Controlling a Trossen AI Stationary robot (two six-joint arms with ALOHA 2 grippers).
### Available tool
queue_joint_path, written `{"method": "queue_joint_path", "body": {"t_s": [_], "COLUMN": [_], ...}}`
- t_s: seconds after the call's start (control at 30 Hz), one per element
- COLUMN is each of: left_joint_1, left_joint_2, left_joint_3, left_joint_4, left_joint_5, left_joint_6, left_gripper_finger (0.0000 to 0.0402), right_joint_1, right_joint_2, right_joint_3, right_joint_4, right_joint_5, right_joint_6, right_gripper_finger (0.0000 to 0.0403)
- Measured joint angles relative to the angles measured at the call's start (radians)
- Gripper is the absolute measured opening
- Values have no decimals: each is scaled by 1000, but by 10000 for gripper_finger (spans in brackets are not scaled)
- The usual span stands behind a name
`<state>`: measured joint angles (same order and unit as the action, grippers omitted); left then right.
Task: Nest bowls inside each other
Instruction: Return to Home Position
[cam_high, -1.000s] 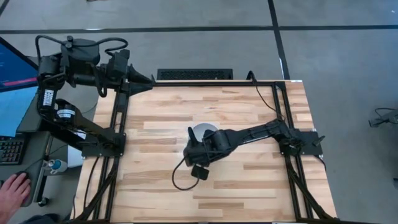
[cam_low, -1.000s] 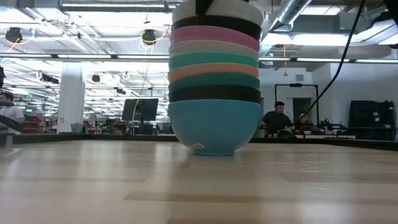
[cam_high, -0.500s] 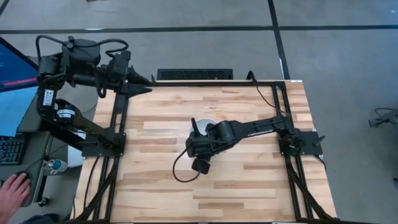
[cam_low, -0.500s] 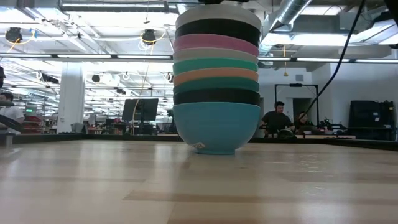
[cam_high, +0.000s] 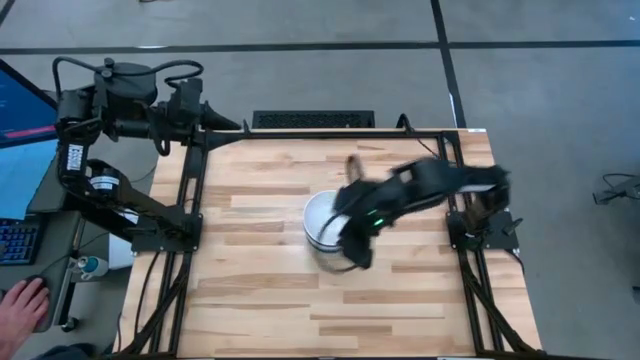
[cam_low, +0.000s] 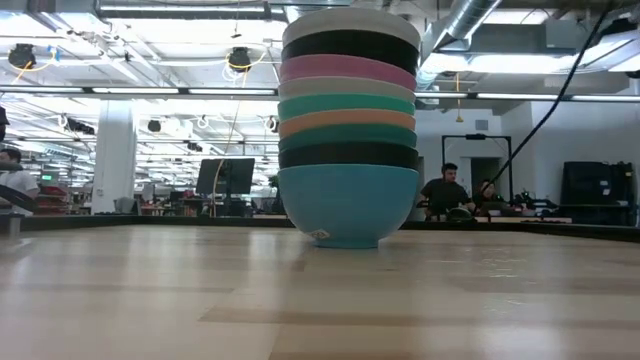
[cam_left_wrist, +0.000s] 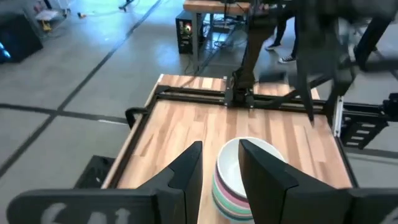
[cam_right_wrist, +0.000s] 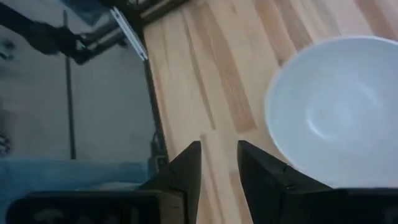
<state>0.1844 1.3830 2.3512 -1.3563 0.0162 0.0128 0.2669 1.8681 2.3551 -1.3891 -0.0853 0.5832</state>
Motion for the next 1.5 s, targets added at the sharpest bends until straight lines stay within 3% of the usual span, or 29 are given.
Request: {"method": "queue_joint_path", "body": {"t_s": [0.27, 0.43, 0.63, 0.93, 1.07, 1.23, 1.5], "left_joint_1": [0, 0, -1, -8, -8, -8, -8], "left_joint_2": [-2, -16, -121, -361, -455, -606, -917], "left_joint_3": [1, -20, -19, -75, -188, -426, -973], "left_joint_4": [-191, -203, -208, -205, -201, -180, 247], "left_joint_5": [6, 2, 9, 27, 27, 24, 137], "left_joint_6": [-112, -105, -167, -205, -180, -184, -144], "left_gripper_finger": [96, 96, 96, 96, 96, 96, 96], "right_joint_1": [9, 48, 157, 427, 511, 578, 666], "right_joint_2": [-198, -276, -405, -594, -687, -825, -1141], "right_joint_3": [-2, -3, -2, -86, -175, -368, -877], "right_joint_4": [-13, -23, -15, -14, -7, 80, 435], "right_joint_5": [6, 57, 283, 572, 652, 703, 692], "right_joint_6": [79, -100, -190, -210, -210, -226, -298], "right_gripper_finger": [125, 125, 125, 125, 125, 125, 125]}}
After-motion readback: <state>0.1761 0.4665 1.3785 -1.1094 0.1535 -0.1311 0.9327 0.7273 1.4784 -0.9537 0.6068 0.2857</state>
